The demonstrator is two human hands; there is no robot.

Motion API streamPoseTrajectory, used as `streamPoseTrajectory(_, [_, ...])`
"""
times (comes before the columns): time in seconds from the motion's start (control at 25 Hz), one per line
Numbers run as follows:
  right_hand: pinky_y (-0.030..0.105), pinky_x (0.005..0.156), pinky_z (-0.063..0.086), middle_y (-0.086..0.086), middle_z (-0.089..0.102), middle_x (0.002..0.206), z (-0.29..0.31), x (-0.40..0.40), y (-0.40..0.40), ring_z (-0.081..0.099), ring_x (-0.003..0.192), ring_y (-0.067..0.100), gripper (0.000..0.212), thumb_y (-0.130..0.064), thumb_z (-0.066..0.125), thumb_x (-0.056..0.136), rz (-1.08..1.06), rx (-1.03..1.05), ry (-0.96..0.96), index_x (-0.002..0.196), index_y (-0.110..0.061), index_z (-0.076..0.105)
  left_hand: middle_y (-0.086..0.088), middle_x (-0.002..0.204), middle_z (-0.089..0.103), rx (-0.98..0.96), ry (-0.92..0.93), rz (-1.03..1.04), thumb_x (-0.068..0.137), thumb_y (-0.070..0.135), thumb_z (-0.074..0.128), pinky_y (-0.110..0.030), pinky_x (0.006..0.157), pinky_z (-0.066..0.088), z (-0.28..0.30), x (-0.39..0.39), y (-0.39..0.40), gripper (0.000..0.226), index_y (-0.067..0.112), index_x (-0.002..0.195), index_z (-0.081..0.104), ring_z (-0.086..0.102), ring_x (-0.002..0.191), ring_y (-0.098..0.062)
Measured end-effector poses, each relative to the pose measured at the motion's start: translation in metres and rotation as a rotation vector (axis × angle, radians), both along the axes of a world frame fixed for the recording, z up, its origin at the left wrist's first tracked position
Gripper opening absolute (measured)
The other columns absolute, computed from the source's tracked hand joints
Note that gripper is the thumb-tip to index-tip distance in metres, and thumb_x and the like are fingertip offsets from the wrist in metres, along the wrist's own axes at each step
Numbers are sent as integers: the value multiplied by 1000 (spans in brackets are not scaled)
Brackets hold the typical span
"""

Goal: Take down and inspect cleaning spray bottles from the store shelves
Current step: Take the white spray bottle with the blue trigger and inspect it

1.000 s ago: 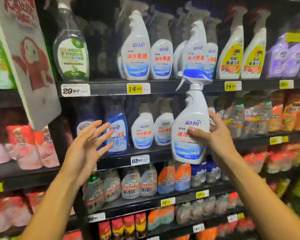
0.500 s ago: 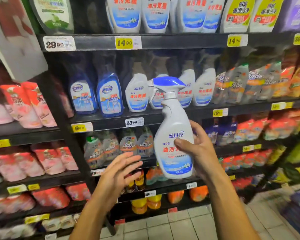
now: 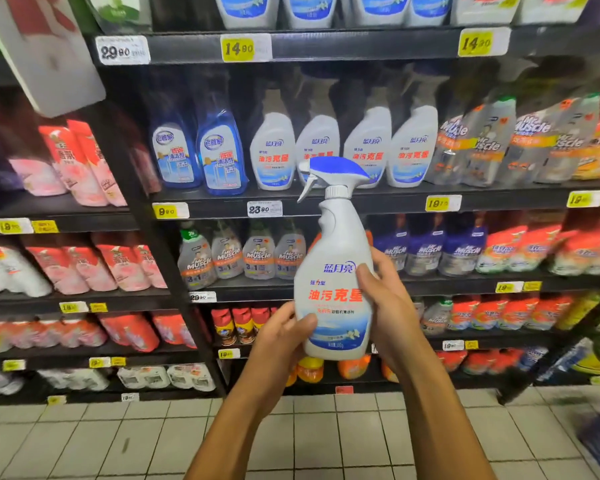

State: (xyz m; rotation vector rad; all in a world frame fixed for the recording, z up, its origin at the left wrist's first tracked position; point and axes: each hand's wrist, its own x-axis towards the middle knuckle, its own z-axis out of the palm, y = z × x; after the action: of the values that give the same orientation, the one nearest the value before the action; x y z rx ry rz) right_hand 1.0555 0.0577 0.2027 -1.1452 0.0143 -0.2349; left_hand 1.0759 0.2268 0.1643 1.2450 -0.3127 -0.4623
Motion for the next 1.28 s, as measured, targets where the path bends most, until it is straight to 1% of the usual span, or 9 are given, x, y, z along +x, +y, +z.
streamPoseTrajectory(0.2, [37,71,61,1,75,107,9,-1,-14,73,100,26,33,-36,57,94,33,-90,29,127,-32,55,-12,125,67,-46,25,49,86,33,68,-40,88,58,6,-8,-9,41,17,124,62,65,114,-30])
streamPoseTrajectory(0.48, [34,70,61,0,74,113,15,1,-7,72,102,23,35,-43,46,99,29,-117,-54,132,-35,53,-12,128,65,-122,13,114,87,27,62,-49,93,55,11,-6,-20,49,15,134,52,63,118,-31])
streamPoseTrajectory(0.6, [29,66,60,-2,76,105,17,2,2,74,95,20,32,-43,49,94,-30,-109,-97,123,-34,56,-12,126,67,-120,-14,132,87,28,62,-43,88,58,14,-2,-15,49,16,134,52,65,115,-31])
streamPoseTrajectory(0.8, [21,61,55,-10,73,95,30,18,20,73,83,9,24,-47,41,103,-213,-328,-77,123,-40,52,-8,120,70,-81,-12,105,84,42,63,-34,81,59,19,2,-5,51,23,130,55,68,110,-28])
streamPoseTrajectory(0.92, [21,62,52,-15,68,90,44,32,25,69,79,3,23,-58,33,101,-291,-552,-53,107,-48,53,-6,120,70,-88,29,78,81,46,64,-35,78,59,21,3,2,53,27,130,54,68,110,-26])
streamPoseTrajectory(1.04, [25,58,54,-15,67,81,57,42,32,66,72,-2,36,-75,41,88,-322,-739,-4,98,-42,51,-6,121,70,-111,44,67,77,48,67,-36,78,60,28,7,8,58,27,130,54,68,110,-27])
streamPoseTrajectory(1.12, [29,59,56,-17,67,85,62,45,34,65,73,-5,47,-80,57,71,-308,-808,15,102,-46,47,-7,121,70,-139,33,60,77,46,67,-36,79,60,34,10,13,54,28,128,57,67,111,-28])
streamPoseTrajectory(1.2, [27,64,56,-26,64,97,65,45,35,66,84,-5,65,-67,75,62,-191,-800,-63,116,-52,42,-9,121,70,-167,18,55,79,44,66,-35,78,60,39,12,19,44,32,122,62,67,111,-28])
streamPoseTrajectory(1.28, [25,71,54,-28,61,109,68,46,37,65,95,-3,76,-52,83,63,-117,-800,-177,126,-55,39,-10,121,70,-182,-4,51,81,43,66,-33,76,59,43,14,25,39,33,118,65,68,111,-29])
